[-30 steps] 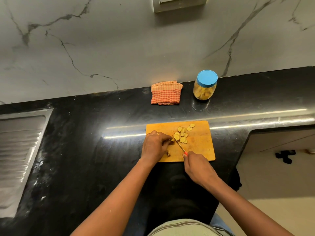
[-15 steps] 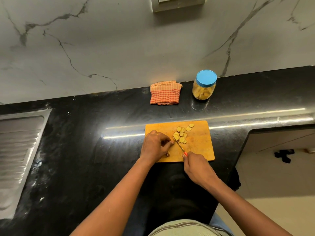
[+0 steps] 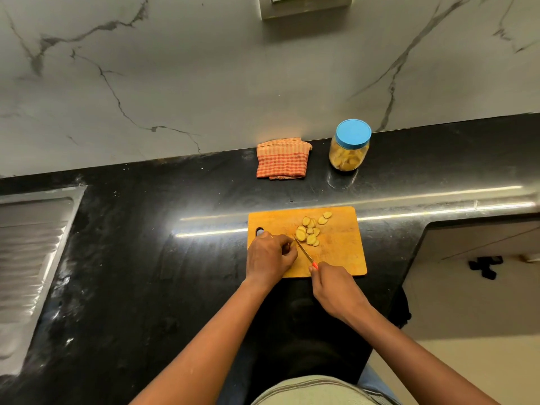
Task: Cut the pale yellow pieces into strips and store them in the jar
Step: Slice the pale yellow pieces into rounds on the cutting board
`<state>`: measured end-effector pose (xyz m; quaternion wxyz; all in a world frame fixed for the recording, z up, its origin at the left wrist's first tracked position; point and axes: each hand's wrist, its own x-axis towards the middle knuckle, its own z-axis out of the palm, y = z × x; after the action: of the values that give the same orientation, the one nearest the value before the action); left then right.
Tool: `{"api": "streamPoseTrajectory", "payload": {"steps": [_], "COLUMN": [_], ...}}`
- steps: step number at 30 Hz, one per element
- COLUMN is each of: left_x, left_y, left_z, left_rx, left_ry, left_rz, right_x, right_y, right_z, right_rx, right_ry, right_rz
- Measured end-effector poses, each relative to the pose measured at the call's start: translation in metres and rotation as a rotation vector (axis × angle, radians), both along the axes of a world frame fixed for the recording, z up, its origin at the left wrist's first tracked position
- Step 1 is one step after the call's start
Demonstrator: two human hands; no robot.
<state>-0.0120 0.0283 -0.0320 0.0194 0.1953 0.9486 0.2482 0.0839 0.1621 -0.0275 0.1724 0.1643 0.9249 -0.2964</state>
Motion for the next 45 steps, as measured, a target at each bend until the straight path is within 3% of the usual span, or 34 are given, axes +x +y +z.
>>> {"api": "streamPoseTrajectory", "payload": {"steps": [7, 31, 45], "left_x": [-0.004, -0.007, -0.009], "left_y": [-0.005, -0.005, 0.003], "left_z": [0.002, -0.009, -0.002], "left_rx": [0.007, -0.001, -0.012], "left_ry": [-0.152, -0.024, -0.082], "left_rz": [-0.055, -0.116, -0.179], "right_x": [-0.005, 0.007, 0.009], "right_y": [0.001, -0.010, 0.000], "right_z": [0.003, 0.003, 0.004], "right_rx": [-0.062, 0.071, -0.015], "right_ry": [-0.031, 0.028, -0.004], "right_rz": [-0.013, 0.011, -0.041]}}
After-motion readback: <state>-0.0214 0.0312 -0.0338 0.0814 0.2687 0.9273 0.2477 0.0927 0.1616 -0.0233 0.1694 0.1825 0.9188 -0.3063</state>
